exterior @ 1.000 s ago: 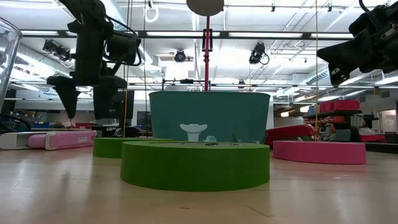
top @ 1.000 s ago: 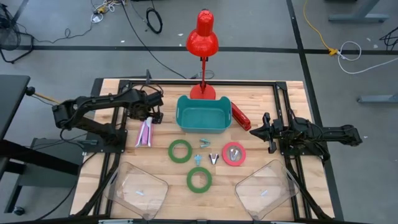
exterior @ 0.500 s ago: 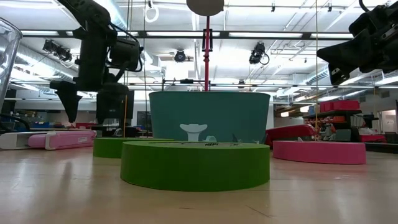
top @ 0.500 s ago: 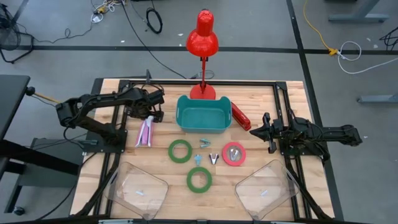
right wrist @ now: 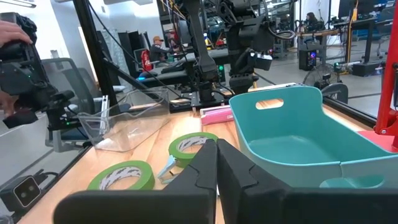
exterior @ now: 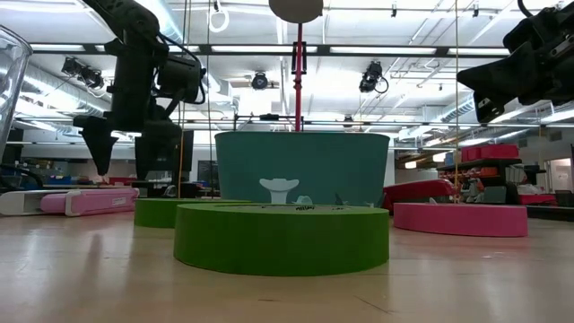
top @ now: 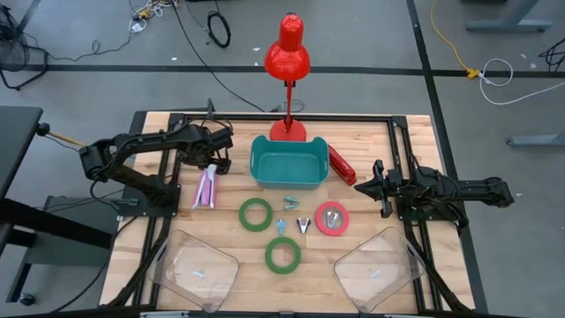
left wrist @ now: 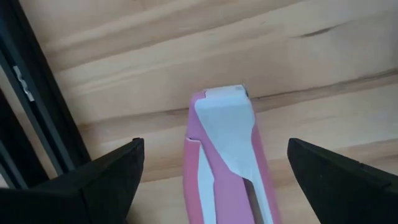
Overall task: Pick and place Stapler, Stapler remover, tape
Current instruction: Put the pink stapler in the blue bin
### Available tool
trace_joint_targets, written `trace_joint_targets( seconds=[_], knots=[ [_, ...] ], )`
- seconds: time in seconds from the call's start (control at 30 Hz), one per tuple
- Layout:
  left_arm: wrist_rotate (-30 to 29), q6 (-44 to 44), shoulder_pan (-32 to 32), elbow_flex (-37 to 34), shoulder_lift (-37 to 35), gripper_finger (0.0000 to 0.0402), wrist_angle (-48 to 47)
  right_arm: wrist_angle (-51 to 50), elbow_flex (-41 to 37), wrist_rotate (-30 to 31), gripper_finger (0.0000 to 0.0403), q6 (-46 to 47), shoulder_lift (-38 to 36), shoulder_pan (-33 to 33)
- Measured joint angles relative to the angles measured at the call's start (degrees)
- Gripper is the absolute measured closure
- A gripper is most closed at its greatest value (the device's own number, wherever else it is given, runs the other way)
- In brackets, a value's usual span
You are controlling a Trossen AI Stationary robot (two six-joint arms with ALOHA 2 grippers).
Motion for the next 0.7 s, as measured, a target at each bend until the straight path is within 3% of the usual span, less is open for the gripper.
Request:
trace_joint_targets(
  seconds=[0.3, 0.43, 0.7],
  knots=[
    [-0.3, -2.51, 1.71, 0.0, -0.01, 0.0004, 0.77, 0.0, 0.01, 0.0, 0.0396, 0.0, 0.02, 0.01],
    [3.23, -4.45, 3.35, -0.29, 1.05, 0.0004, 1.27, 0.0, 0.0, -0.01, 0.0396, 0.0, 0.0, -0.01],
    [4.15, -6.28, 3.54, -5.97, 1.01, 0.0003, 7.13, 0.01, -0.01, 0.0, 0.0396, 0.0, 0.01, -0.01]
  ],
)
